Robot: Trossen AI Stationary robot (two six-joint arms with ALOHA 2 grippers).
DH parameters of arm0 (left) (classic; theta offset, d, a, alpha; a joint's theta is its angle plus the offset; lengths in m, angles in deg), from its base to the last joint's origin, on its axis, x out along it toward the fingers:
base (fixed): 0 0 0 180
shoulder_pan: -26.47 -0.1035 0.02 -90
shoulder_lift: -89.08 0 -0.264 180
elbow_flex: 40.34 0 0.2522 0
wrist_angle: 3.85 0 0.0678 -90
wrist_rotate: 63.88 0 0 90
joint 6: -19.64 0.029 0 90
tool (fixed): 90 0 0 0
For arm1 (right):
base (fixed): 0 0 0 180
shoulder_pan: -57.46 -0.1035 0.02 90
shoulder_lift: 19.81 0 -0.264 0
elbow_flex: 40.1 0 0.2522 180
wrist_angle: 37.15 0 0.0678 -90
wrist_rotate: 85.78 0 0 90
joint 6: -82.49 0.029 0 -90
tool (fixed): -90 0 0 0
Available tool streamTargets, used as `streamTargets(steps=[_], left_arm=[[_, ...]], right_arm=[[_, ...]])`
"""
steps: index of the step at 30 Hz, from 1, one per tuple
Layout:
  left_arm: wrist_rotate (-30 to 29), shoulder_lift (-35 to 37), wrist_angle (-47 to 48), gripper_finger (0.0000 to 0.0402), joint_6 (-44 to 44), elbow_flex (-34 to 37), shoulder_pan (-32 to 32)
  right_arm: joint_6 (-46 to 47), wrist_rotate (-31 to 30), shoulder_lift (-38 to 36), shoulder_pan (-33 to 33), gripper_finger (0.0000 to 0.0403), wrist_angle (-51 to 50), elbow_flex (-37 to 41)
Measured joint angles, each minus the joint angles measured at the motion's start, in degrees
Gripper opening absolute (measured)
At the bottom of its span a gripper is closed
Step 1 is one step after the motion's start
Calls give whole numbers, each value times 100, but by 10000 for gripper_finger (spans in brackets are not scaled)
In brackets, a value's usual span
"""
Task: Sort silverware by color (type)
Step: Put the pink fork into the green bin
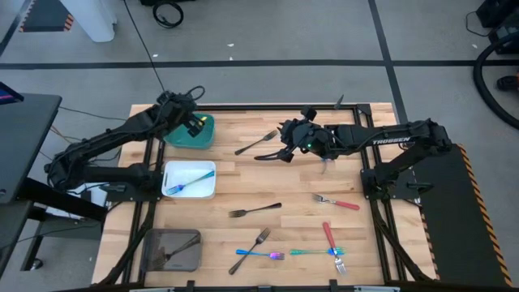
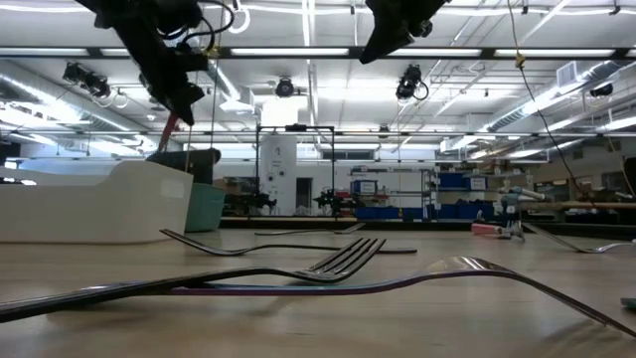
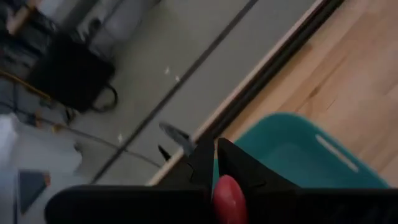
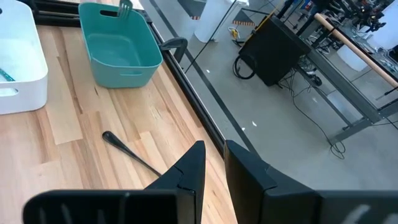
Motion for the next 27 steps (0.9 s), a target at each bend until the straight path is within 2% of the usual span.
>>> streamTargets(steps=[4, 9, 18, 27], left_arm=[[140, -140, 500, 29, -17, 15, -159], [136, -357, 498, 49, -23, 13, -329], [136, -660, 492, 54, 195, 13, -520], [139, -654, -193, 55, 211, 11, -359]], right_arm=[[0, 0, 0, 0, 69, 0, 0], [0, 0, 0, 0, 69, 0, 0], [0, 0, 0, 0, 69, 0, 0], [0, 0, 0, 0, 69, -2, 0]])
